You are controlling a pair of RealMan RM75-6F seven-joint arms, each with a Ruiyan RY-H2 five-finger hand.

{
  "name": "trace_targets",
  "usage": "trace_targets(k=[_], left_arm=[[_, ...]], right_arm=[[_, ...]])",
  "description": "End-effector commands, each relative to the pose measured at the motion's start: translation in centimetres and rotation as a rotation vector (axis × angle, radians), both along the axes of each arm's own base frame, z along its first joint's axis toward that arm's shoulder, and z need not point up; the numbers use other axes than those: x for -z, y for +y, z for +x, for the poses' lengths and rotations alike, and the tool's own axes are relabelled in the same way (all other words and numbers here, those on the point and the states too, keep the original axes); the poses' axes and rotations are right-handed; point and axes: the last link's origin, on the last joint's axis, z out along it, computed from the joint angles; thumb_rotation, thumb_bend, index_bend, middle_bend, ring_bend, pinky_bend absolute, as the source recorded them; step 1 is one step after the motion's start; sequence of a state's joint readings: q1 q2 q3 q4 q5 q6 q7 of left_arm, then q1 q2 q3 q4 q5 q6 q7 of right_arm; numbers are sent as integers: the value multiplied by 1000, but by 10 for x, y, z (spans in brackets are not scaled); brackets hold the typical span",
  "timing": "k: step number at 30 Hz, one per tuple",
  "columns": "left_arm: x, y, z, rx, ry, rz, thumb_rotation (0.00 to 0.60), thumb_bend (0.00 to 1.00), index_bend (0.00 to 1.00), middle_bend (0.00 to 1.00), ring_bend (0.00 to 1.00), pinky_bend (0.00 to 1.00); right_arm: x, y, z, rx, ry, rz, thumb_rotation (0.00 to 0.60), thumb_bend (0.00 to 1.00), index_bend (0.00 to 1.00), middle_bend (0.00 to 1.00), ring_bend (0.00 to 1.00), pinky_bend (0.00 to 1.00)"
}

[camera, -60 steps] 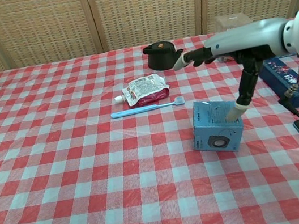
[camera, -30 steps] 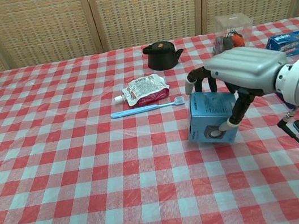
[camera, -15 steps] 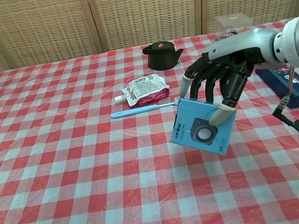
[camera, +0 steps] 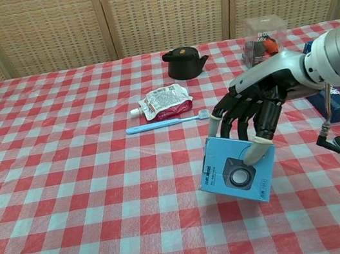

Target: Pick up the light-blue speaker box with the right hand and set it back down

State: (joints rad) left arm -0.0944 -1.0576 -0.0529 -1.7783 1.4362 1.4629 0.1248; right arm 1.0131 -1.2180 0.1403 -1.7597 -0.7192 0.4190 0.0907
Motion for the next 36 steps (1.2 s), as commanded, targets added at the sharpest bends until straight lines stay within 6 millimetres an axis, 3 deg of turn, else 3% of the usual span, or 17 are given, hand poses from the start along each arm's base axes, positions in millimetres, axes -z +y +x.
trace_targets(k=[1,3,7,8,11,17,23,30,36], left_arm=[[0,0,0,1,-1,1,600,0,0,0,0,0],[0,0,0,1,-1,0,600,0,0,0,0,0],[0,0,0,2,-2,1,600,0,0,0,0,0],[0,0,0,3,-2,1,600,0,0,0,0,0],[0,-1,1,4,-1,1,600,0,0,0,0,0],[-1,-1,1,7,-5,2,600,0,0,0,0,0],[-2,-3,2,14,-11,6,600,0,0,0,0,0],[-5,-3,1,27,-21,18,600,0,0,0,0,0],[-5,-7,2,44,-29,23,600,0,0,0,0,0]], right_arm=[[4,0,-4,2,23,10,600,705,440,508,480,576],[6,1,-6,6,30,14,600,667,386,454,427,540],[7,1,-8,17,38,15,600,278,78,99,52,74],[6,-1,-8,11,40,-2,600,200,32,41,11,20],[2,-7,-10,-16,47,-77,600,109,0,0,0,0],[-12,-9,-7,-36,21,-204,600,102,0,0,0,0],[-41,-4,-11,-78,28,-278,600,74,0,0,0,0],[-82,8,-56,-377,211,-626,600,0,1,0,0,0],[-102,44,-113,-459,254,-855,600,0,2,0,0,0]])
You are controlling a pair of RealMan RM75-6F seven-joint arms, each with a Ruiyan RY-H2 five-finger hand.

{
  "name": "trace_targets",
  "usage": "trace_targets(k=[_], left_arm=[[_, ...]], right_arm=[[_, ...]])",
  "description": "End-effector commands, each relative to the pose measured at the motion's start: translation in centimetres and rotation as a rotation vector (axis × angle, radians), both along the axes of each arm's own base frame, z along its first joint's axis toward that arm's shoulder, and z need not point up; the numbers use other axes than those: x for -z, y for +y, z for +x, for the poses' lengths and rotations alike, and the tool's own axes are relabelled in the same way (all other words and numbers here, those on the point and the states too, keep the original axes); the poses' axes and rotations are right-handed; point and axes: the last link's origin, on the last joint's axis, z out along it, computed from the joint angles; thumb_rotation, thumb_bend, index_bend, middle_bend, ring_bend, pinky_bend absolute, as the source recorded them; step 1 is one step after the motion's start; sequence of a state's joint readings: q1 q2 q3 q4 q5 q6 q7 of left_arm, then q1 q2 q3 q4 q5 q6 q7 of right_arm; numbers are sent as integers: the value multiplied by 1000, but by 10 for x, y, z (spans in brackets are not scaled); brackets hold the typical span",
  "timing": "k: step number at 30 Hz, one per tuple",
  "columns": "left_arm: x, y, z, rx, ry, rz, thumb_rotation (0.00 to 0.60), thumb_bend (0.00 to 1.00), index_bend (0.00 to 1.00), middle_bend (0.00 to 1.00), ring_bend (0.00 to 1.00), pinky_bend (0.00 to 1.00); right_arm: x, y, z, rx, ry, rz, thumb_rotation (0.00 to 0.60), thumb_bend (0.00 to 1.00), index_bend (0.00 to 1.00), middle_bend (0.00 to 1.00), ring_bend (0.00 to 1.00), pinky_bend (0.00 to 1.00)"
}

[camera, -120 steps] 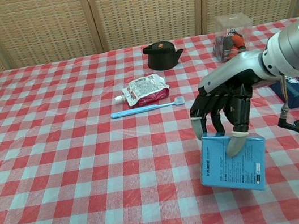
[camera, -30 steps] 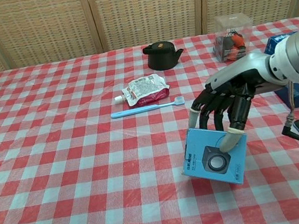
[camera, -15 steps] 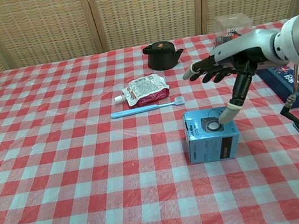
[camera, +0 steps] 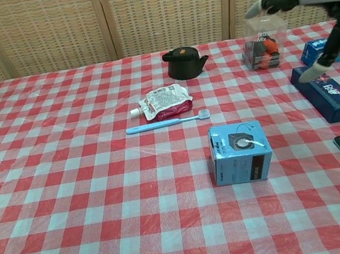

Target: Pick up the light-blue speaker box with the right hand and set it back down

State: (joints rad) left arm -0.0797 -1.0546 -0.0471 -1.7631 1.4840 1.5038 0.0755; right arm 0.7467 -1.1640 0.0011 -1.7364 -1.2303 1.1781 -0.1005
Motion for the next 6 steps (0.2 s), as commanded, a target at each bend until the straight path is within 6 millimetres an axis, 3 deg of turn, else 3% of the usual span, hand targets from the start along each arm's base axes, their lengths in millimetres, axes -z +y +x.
trace_targets(k=[1,6], left_arm=[[0,-2,0,7,-5,1,600,0,0,0,0,0],[-1,-6,-2,8,-12,1,600,0,0,0,0,0]], right_arm=[[-17,42,-59,-68,75,-185,600,0,2,0,0,0],[-30,67,-89,-50,100,-263,600,0,2,0,0,0]])
